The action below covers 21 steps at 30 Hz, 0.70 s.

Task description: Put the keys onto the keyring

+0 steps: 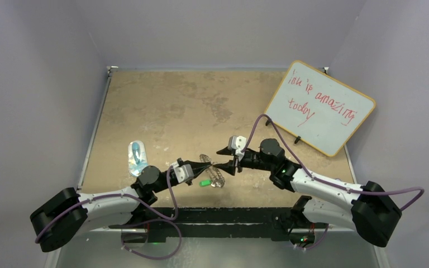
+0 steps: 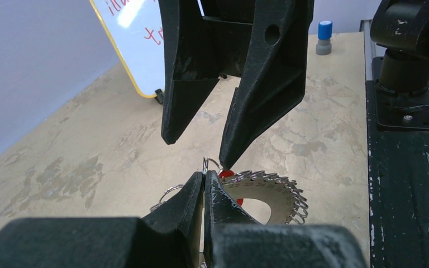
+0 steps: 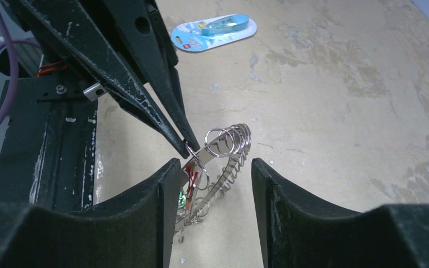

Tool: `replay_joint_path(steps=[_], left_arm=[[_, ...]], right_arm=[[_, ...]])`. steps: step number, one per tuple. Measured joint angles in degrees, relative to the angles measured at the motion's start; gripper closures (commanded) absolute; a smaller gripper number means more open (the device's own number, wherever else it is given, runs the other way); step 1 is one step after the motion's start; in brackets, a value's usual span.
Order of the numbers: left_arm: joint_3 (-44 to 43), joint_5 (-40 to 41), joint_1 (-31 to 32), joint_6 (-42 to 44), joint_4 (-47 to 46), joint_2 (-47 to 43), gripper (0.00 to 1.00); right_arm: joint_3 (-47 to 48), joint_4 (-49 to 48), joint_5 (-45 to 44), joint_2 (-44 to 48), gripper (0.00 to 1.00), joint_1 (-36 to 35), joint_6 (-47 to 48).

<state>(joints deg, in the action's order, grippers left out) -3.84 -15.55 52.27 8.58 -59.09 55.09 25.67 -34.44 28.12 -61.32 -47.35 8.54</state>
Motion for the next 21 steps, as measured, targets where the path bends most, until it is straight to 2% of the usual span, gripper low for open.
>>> replay_joint_path(steps=[11,15,19,21], left_arm=[[0.0,-2.2,0.0,0.0,0.1,-0.4,1.00],[0.0,-2.3,0.0,0.2,0.0,-0.5,1.00],[0.0,-1.9,0.0,0.7,0.0,-0.6,1.00],[0.0,-1.8,-0.1,0.7,0.1,-0.7,1.00]], right_arm=[[0.1,0.2,5.3,-1.6,0.64,0.0,6.6],[0.8,0.2,7.1,-2.8,0.77,0.0,8.2],[1.0,0.1,9.0,-3.3,1.00,0.0,9.1],[1.0,0.3,9.3,-3.3,1.00,0.0,9.4]])
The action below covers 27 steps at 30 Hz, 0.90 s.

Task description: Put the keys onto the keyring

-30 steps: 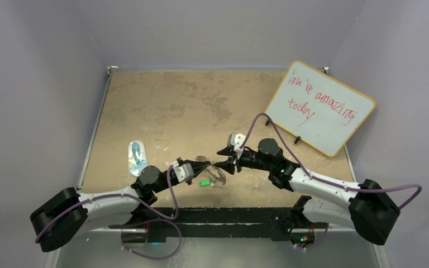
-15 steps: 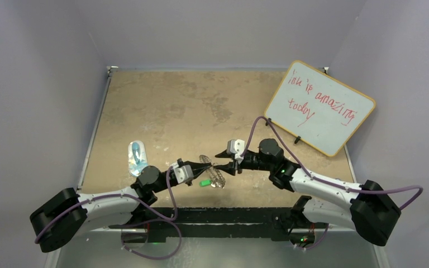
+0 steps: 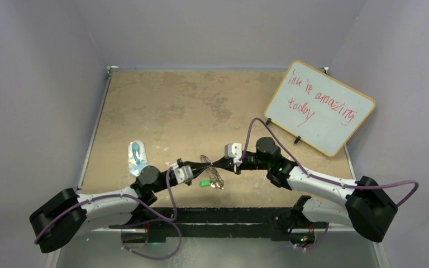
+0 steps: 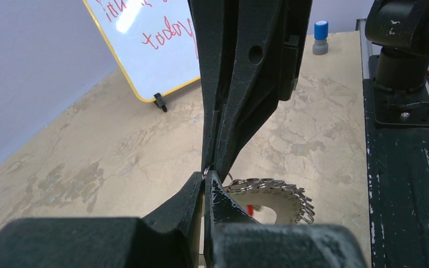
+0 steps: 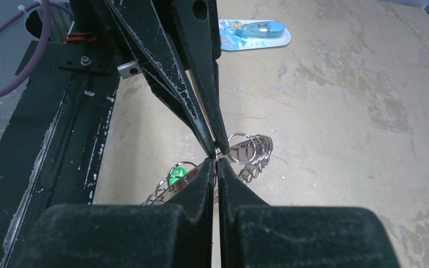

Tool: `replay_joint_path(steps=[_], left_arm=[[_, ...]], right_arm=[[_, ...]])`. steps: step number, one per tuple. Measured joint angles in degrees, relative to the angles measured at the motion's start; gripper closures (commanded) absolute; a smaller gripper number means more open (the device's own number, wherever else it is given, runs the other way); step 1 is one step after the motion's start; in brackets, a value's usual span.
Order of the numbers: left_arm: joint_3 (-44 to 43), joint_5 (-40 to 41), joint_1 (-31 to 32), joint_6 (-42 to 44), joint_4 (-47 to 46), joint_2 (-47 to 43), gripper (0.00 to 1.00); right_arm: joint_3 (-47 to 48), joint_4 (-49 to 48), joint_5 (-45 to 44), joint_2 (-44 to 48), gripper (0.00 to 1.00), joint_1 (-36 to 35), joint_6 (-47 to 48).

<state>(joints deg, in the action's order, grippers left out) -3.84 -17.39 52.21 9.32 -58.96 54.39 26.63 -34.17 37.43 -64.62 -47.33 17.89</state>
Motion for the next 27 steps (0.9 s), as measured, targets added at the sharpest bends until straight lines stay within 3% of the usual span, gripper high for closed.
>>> replay_joint_path(steps=[5,9,12,27], left_arm=[[0.0,0.0,0.0,0.3,0.6,-0.2,1.00],[-0.2,1.1,0.0,0.6,2.8,-1.5,0.74],[-1.9,2.6,0.1,1.3,7.1,-3.2,0.62],[-4.9,8.7,0.1,3.8,17.9,-6.2,0.60]], right_arm=[[0.2,0.5,0.3,-0.2,1.00,0.0,0.2],[1.2,2.7,-1.1,0.0,1.00,-0.2,0.2],[3.1,7.2,-4.8,0.3,1.00,-0.2,0.7],[19.4,35.6,-20.5,-1.0,1.00,-0.2,5.3]])
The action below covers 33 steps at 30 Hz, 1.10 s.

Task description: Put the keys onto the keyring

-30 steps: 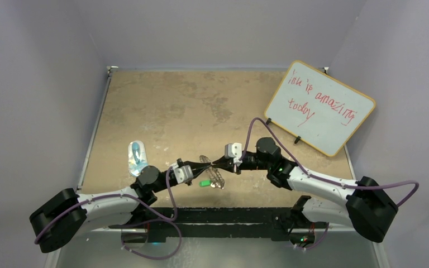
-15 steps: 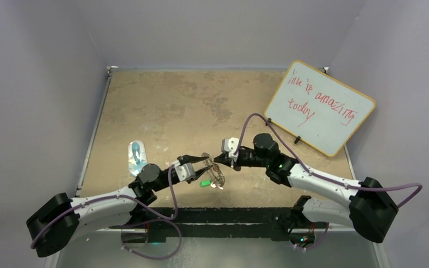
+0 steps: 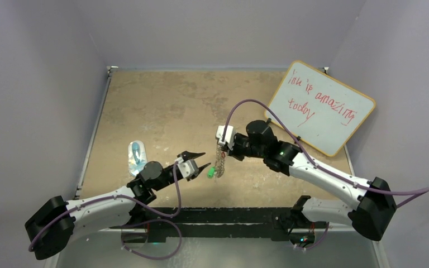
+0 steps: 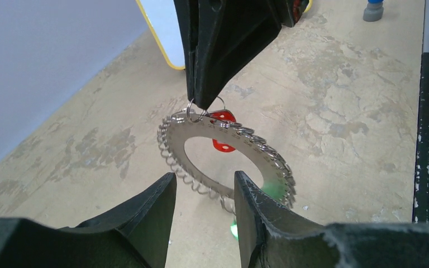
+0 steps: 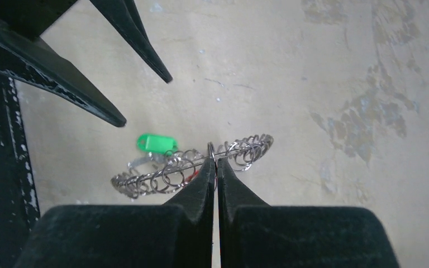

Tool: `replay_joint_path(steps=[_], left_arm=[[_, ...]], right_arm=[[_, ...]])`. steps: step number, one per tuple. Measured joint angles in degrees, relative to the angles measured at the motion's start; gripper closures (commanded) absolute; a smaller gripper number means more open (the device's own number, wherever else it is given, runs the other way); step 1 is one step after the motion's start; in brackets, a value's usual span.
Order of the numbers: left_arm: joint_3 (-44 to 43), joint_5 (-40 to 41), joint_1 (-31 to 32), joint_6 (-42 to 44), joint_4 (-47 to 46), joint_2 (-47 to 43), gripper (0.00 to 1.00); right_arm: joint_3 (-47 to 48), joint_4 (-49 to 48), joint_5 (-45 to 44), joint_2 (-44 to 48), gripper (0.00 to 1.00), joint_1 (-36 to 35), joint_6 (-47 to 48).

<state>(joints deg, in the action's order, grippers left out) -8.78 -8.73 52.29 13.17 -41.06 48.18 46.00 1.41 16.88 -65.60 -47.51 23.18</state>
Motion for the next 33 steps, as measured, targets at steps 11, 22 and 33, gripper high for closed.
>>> replay_joint_path(steps=[11,22,33], left_arm=[[0.1,-1.1,0.0,2.6,-6.5,6.3,0.70],[-0.4,-3.9,0.0,7.1,-12.0,11.1,0.73],[-5.9,-4.6,0.0,13.6,-5.4,8.7,0.74]], right_arm=[[5.7,9.1,-3.8,-4.7,1.00,0.0,6.5],[9.6,13.4,-1.3,-7.5,1.00,0.0,9.7],[11.2,18.1,5.5,-7.1,1.00,0.0,12.5]])
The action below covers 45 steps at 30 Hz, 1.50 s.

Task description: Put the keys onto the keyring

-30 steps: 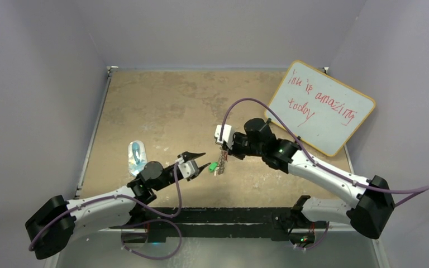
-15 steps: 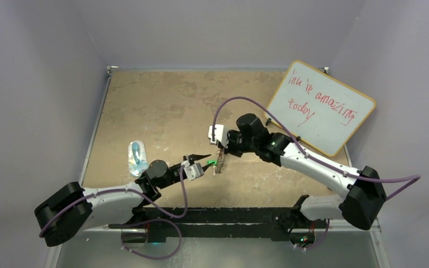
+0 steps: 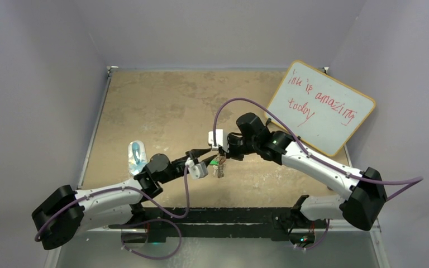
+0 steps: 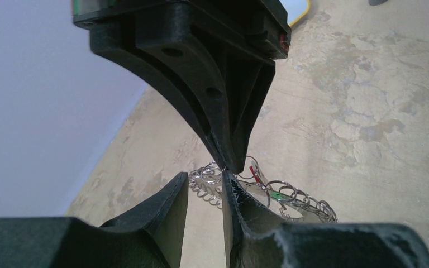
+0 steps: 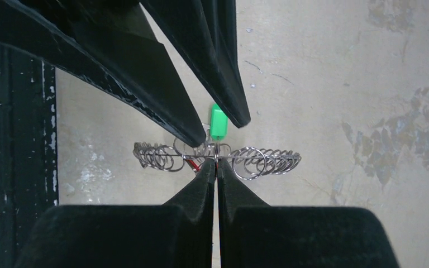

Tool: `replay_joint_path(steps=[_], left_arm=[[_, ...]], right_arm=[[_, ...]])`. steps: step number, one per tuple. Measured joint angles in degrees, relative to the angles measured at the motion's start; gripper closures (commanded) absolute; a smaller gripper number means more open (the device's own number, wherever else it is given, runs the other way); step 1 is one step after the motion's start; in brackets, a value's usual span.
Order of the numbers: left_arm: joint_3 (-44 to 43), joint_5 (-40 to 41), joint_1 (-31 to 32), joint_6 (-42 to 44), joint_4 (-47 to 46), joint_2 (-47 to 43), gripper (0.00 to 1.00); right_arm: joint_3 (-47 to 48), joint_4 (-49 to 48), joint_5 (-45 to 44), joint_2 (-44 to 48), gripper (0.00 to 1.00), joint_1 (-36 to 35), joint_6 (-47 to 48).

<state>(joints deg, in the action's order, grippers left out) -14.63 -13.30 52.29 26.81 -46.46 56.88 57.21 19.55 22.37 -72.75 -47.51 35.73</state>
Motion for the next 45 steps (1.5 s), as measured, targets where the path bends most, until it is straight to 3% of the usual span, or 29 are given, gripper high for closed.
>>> replay_joint_path(steps=[8,16,23,30,37,40,45], left_arm=[[-7.8,-4.1,0.0,5.6,14.2,1.2,0.75],[-9.0,-5.9,0.0,6.9,19.5,3.6,0.76],[-10.7,-6.0,-0.1,7.4,22.2,4.5,1.00],[-11.3,-5.6,-0.1,7.4,22.6,5.3,1.00],[-8.8,-3.9,-0.2,3.7,17.5,4.9,1.00],[-5.0,-3.2,-0.1,-0.4,11.0,4.3,1.00],[0.4,-2.9,0.0,-7.5,-0.2,4.3,1.00]], right_arm=[[0.5,1.4,1.7,0.0,1.00,0.0,1.1],[0.7,1.6,1.8,0.0,1.00,-0.1,1.4],[0.7,2.0,2.3,0.0,1.00,-0.1,1.6],[0.7,2.7,2.4,0.0,1.00,-0.1,1.9],[0.2,-0.8,2.1,0.1,0.52,0.2,-3.2],[-2.5,-6.2,2.9,1.3,0.45,1.4,-6.3],[-10.6,-17.5,7.6,7.6,0.45,6.8,-11.3]])
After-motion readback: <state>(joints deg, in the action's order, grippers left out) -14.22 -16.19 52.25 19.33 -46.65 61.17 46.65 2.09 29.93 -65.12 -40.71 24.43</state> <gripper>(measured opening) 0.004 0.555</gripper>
